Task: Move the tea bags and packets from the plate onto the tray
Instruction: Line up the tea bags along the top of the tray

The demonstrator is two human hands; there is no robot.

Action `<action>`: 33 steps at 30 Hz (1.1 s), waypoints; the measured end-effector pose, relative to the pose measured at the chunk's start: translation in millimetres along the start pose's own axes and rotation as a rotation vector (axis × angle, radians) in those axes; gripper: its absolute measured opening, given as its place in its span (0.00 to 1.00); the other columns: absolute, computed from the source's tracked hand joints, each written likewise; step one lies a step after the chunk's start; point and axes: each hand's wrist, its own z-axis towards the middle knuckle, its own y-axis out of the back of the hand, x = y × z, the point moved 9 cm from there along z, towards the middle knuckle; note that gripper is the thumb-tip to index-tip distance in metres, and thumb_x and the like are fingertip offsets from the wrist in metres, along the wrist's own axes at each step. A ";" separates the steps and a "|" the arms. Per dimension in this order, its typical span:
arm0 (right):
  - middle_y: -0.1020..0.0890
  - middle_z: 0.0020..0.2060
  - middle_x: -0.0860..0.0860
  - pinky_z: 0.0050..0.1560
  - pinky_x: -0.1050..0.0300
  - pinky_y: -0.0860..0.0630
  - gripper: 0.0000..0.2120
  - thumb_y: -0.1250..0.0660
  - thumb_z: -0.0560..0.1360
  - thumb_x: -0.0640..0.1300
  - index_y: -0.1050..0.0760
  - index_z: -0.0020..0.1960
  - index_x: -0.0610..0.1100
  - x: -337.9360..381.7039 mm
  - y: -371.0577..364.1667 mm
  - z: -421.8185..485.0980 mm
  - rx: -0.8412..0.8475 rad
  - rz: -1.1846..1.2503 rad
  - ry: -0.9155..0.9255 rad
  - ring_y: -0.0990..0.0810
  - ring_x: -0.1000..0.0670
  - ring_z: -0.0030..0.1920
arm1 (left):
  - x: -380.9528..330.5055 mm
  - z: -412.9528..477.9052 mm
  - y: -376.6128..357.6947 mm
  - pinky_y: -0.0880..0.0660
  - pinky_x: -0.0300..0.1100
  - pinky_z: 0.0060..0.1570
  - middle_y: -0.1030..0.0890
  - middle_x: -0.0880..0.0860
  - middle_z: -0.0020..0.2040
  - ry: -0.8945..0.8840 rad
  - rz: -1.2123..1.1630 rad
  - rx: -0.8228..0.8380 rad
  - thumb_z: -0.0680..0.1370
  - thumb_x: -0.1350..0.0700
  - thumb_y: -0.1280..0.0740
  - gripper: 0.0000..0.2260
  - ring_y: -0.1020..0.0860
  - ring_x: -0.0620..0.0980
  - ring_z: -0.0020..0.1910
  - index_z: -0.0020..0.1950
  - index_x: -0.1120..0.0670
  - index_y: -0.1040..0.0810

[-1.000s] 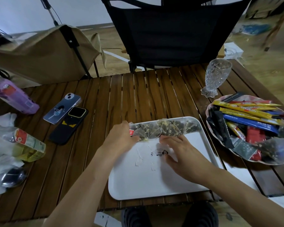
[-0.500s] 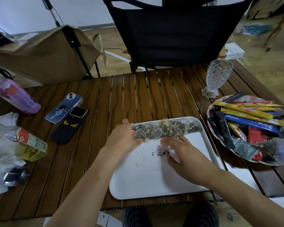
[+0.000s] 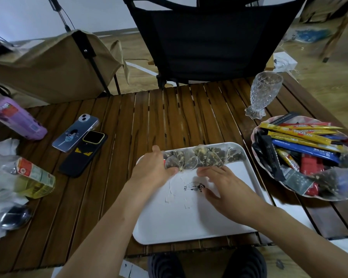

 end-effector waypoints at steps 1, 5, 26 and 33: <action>0.26 0.67 0.59 0.68 0.58 0.30 0.21 0.35 0.78 0.46 0.29 0.71 0.50 0.2 0.5 0.0 0.001 0.002 -0.001 0.31 0.54 0.67 | 1.1 -0.4 0.5 0.18 0.49 0.45 0.20 0.52 0.55 0.006 -0.012 0.009 0.73 0.40 0.26 0.31 0.19 0.54 0.50 0.66 0.55 0.33; 0.26 0.68 0.58 0.68 0.60 0.31 0.21 0.35 0.78 0.45 0.29 0.71 0.49 -1.0 1.9 -0.4 0.003 -0.013 -0.014 0.31 0.54 0.68 | 1.7 -5.2 3.8 0.20 0.45 0.44 0.21 0.52 0.57 0.007 -0.024 0.026 0.74 0.41 0.26 0.31 0.18 0.53 0.50 0.69 0.54 0.35; 0.23 0.61 0.54 0.57 0.57 0.27 0.13 0.37 0.79 0.46 0.24 0.63 0.50 2.1 24.5 -2.7 -0.025 0.000 -0.086 0.25 0.51 0.61 | -13.0 -21.5 21.1 0.21 0.47 0.41 0.19 0.51 0.50 -0.043 0.060 -0.027 0.75 0.37 0.30 0.32 0.19 0.51 0.45 0.71 0.50 0.39; 0.18 0.50 0.52 0.47 0.50 0.20 0.07 0.37 0.77 0.46 0.22 0.52 0.51 -13.2 68.8 -14.4 -0.040 -0.123 -0.208 0.19 0.48 0.49 | -52.9 -49.0 32.8 0.26 0.45 0.37 0.21 0.46 0.44 -0.205 0.126 -0.168 0.80 0.38 0.40 0.19 0.22 0.50 0.43 0.66 0.47 0.33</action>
